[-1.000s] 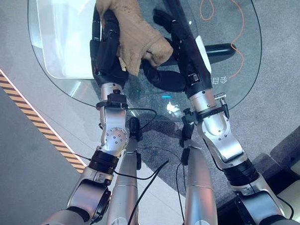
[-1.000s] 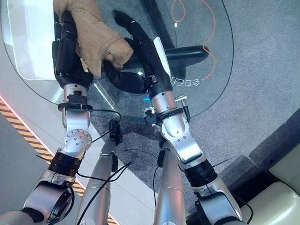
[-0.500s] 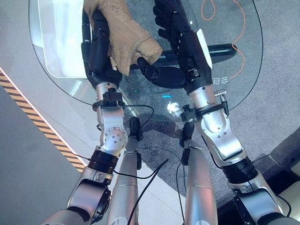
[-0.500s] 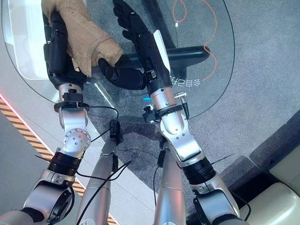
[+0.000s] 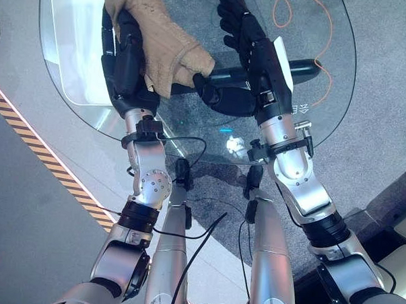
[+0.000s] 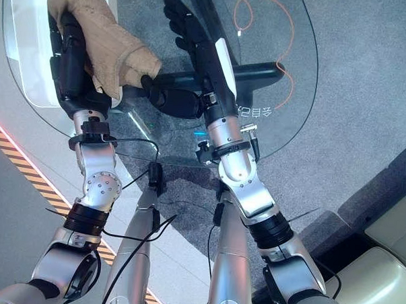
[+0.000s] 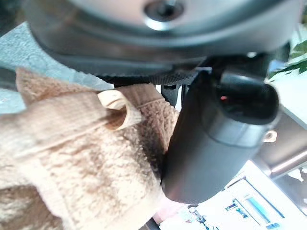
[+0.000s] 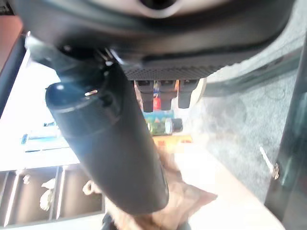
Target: Wipe the table with a cloth and put it in the basket.
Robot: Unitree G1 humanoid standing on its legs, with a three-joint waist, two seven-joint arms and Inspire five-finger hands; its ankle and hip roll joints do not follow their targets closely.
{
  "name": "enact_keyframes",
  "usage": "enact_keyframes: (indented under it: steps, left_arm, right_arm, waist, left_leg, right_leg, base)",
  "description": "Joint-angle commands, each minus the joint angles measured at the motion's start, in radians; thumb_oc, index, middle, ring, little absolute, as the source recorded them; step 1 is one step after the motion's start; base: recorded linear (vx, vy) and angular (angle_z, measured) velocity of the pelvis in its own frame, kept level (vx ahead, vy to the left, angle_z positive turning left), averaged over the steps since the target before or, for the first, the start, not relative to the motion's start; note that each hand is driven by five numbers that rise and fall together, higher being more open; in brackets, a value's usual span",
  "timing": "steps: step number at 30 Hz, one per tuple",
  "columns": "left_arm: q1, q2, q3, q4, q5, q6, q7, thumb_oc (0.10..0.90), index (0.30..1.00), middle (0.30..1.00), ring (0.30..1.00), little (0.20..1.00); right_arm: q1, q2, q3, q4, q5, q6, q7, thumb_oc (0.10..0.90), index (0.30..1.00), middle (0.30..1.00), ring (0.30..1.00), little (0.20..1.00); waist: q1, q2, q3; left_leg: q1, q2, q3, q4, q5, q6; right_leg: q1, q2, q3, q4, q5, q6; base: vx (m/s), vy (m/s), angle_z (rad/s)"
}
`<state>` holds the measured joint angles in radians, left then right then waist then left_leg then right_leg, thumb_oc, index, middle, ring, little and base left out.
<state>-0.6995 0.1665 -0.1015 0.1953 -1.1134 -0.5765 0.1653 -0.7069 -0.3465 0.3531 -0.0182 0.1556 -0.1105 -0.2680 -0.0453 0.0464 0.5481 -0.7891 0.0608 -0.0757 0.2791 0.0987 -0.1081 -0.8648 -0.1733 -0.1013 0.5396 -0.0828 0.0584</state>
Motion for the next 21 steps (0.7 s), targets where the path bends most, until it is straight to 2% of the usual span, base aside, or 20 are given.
enact_keyframes:
  steps: [1,8,16,19,20,21]
  left_arm:
    - [-0.164,0.065,0.059,-0.086,0.148,-0.146,-0.028,0.100,0.300,0.300,0.300,0.200]
    - [-0.168,0.088,0.076,-0.045,0.227,-0.163,0.040,0.100,0.300,0.300,0.300,0.200]
    - [-0.170,0.142,0.105,0.043,0.283,-0.209,0.113,0.100,0.300,0.300,0.300,0.200]
    - [-0.182,0.162,0.113,0.078,0.263,-0.222,0.103,0.100,0.300,0.300,0.300,0.200]
    - [-0.196,0.191,0.114,0.112,0.247,-0.230,0.108,0.100,0.300,0.300,0.300,0.200]
    - [-0.198,0.201,0.110,0.124,0.247,-0.233,0.112,0.100,0.300,0.300,0.300,0.200]
  right_arm:
    - [-0.083,0.026,-0.073,-0.081,-0.060,-0.114,-0.079,0.800,0.900,0.900,0.900,0.900]
    - [-0.052,-0.002,-0.140,-0.021,-0.086,-0.173,-0.257,0.800,0.900,0.900,0.900,0.900]
    - [-0.008,-0.044,-0.221,0.130,-0.099,-0.224,-0.540,0.800,0.900,0.900,0.900,0.900]
    - [-0.016,-0.063,-0.235,0.197,-0.048,-0.236,-0.587,0.800,0.900,0.900,0.900,0.900]
    - [-0.024,-0.092,-0.248,0.280,-0.013,-0.245,-0.652,0.800,0.900,0.900,0.900,0.900]
    - [-0.022,-0.098,-0.251,0.310,-0.015,-0.252,-0.674,0.800,0.900,0.900,0.900,0.900]
  waist:
    - [0.014,-0.019,-0.028]
    - [0.003,-0.019,-0.028]
    - [-0.004,-0.012,-0.028]
    - [-0.003,-0.009,-0.028]
    - [-0.002,-0.006,-0.028]
    - [-0.002,-0.005,-0.028]
  left_leg:
    - [-0.001,-0.084,0.088,0.066,-0.088,0.085]
    - [0.006,-0.081,0.092,0.063,-0.094,0.085]
    - [0.017,-0.078,0.095,0.059,-0.103,0.083]
    - [0.011,-0.075,0.097,0.055,-0.093,0.082]
    - [0.010,-0.074,0.098,0.055,-0.094,0.080]
    - [0.016,-0.073,0.096,0.058,-0.105,0.079]
  right_leg:
    - [0.032,0.113,0.022,-0.105,0.042,-0.013]
    - [0.035,0.116,0.030,-0.107,0.040,-0.011]
    - [0.045,0.117,0.039,-0.108,0.035,-0.010]
    - [0.039,0.117,0.040,-0.114,0.044,-0.011]
    - [0.040,0.116,0.039,-0.115,0.042,-0.012]
    - [0.045,0.116,0.039,-0.110,0.032,-0.011]
  base:
    - [0.00,0.000,0.00]
    - [0.00,0.009,-0.01]
    - [0.00,0.008,0.00]
    - [-0.02,0.027,-0.04]
    - [-0.01,0.020,-0.05]
    - [0.01,0.022,-0.04]
